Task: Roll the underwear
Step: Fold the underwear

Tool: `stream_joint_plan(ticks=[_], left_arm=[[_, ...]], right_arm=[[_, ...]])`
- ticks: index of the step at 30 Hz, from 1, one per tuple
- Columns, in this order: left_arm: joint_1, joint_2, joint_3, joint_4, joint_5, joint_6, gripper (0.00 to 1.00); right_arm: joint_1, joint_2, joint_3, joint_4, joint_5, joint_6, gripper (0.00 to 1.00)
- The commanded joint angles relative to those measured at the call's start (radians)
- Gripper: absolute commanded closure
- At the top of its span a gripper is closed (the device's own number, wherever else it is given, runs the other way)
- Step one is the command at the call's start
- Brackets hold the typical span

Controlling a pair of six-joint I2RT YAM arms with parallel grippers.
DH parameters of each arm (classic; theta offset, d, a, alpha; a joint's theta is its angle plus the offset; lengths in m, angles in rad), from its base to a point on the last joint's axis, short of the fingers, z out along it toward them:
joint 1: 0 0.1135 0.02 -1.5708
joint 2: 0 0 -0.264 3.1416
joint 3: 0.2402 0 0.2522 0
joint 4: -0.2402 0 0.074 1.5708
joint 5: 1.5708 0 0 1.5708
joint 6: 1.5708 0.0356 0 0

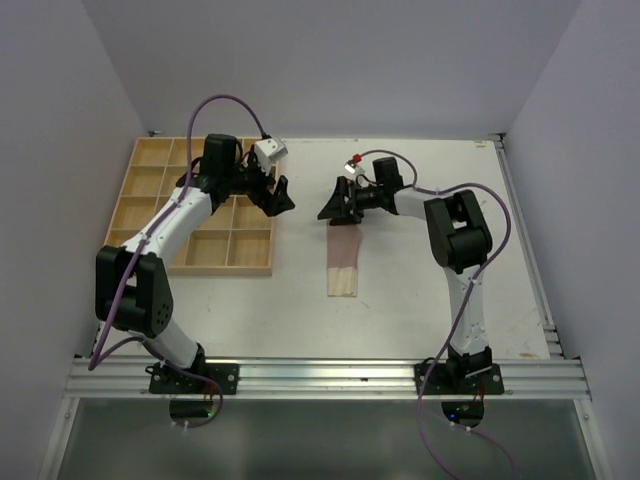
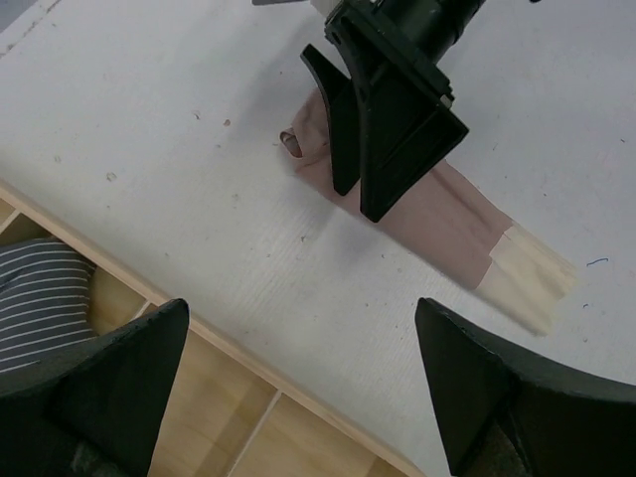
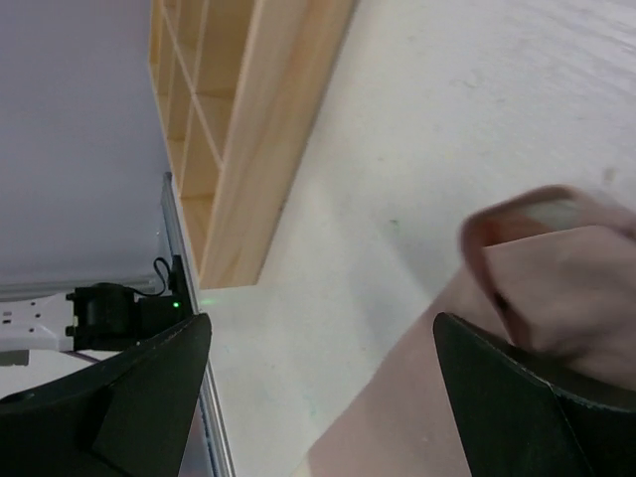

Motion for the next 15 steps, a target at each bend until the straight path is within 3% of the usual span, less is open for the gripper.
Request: stream_joint_plan(ticks=[1, 6, 11, 15], left_arm=[[0.0, 0.004, 0.058, 0.027, -0.003, 0.006, 0.0], [0.0, 0.01, 0.066, -0.043, 0.006, 0.081, 0.03], [-0.003, -0.015, 0.02, -0.085, 0.04, 0.239, 0.13], [-0.056, -0.057, -0.056, -0.103, 0.037, 0.414, 0.23]], right_arm=[[-0.006, 0.068, 0.077, 0.065, 0.024, 0.007, 0.02], [-0.01, 0.151, 0.092, 0.226, -0.008, 0.118, 0.02], [-0.006, 0.035, 0.046, 0.404, -0.048, 0.32, 0.01], [-0.006, -0.152, 0.008, 0.189, -0.043, 0.218, 0.04]])
